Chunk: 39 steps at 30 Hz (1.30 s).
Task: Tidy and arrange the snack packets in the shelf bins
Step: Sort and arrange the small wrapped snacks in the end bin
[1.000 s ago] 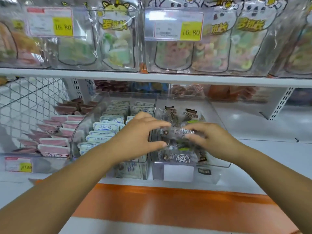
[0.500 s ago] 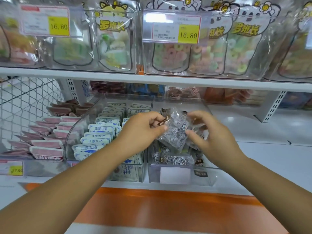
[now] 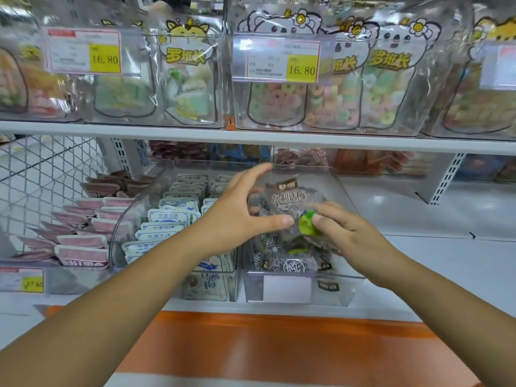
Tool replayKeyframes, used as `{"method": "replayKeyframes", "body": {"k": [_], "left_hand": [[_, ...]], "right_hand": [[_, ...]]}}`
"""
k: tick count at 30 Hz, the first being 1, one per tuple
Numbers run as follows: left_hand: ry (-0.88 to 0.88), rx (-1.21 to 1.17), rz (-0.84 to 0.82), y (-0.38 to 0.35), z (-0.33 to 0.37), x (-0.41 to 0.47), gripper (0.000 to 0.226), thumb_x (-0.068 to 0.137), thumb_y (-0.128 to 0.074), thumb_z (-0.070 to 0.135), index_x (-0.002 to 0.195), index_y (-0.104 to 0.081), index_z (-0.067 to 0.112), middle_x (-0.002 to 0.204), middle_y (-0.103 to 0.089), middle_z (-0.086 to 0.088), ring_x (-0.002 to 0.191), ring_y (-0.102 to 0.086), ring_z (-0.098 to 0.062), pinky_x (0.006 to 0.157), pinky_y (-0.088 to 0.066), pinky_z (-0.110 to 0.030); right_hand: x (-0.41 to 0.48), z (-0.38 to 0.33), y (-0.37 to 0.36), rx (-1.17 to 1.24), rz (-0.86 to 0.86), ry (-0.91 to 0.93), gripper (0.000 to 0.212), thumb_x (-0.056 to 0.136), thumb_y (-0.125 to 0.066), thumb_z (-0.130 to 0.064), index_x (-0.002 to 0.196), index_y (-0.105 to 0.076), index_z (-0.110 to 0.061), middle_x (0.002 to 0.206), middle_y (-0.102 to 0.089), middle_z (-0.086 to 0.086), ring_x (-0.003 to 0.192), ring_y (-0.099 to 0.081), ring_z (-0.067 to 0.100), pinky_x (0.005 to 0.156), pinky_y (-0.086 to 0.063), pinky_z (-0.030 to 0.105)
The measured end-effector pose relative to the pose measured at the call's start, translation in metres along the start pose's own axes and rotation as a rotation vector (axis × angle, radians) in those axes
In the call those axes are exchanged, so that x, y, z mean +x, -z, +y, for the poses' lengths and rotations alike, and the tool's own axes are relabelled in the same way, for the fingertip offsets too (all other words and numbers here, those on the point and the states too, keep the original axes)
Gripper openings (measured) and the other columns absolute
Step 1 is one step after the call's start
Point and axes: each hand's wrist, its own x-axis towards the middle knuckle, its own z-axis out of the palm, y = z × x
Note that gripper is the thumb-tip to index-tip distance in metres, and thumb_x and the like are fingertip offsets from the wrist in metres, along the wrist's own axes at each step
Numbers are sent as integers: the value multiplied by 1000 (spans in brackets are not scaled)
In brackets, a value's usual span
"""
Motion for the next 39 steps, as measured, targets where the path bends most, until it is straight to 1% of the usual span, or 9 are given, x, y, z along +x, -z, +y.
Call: {"method": "replayKeyframes", "body": {"k": [5,10,15,18,21,24,30,35,39], "left_hand": [[-32,56,8,-1,1,7,48,72,-83,23,111,-60,39,96,-57,22,73,-59,7,66,-43,-5],[-33,187,47,9,-12,12,32,69,-85,27,87,-59,34,87,-66,12,72,-63,-7,71,-49,-27],[-61,326,8,9,-13,8,29,74,-81,31,87,-55,33,86,-63,14,74,-58,1,59,-38,-10],[-65,380,23,8,-15,11,30,77,-79,34,94,-55,33,90,-64,15,75,-58,2,62,-40,-15],[-54,370,23,9,-18,13,31,76,-78,35,97,-55,35,91,-64,16,76,-58,4,66,-42,-20],[-39,325,42,10,-21,15,36,75,-78,39,101,-53,36,96,-61,17,76,-58,6,69,-42,-18],[1,246,58,12,-23,14,41,74,-78,41,105,-51,40,101,-60,20,82,-60,4,74,-43,-18],[0,237,74,12,-19,8,40,75,-78,39,101,-48,43,98,-56,19,84,-59,3,74,-44,-18],[-8,252,101,10,-17,4,39,78,-76,38,103,-47,42,94,-54,23,86,-57,6,72,-42,-16]], "right_hand": [[1,1,8,-31,-140,-60,28,96,-55,-22,114,-60,-42,105,-71,-11,97,-65,2,83,-49,16],[12,2,47,-415,-258,-96,19,89,-67,-22,101,-69,-36,93,-73,-11,88,-66,4,83,-52,22],[36,-9,39,-705,-545,-181,10,86,-69,-35,96,-71,-37,76,-71,-16,70,-66,-1,70,-48,15],[44,-13,35,-802,-617,-179,28,84,-71,-38,111,-66,-42,83,-69,-8,78,-65,9,75,-50,26],[40,-2,33,-873,-673,-98,53,83,-74,-27,125,-53,-52,98,-44,-10,97,-45,14,89,-44,31],[36,16,26,-860,-540,62,58,77,-77,-35,126,-53,-53,97,-36,-7,97,-37,15,84,-40,29],[30,36,21,-800,-220,313,17,78,-75,-37,95,-76,-33,84,-44,-15,76,-41,0,63,-39,27],[22,36,28,-702,-126,256,20,89,-63,-34,105,-75,-30,99,-62,-16,90,-56,1,78,-48,27],[9,24,27,-362,25,177,20,88,-66,-24,104,-74,-33,107,-68,-18,104,-60,-3,88,-43,10]]}}
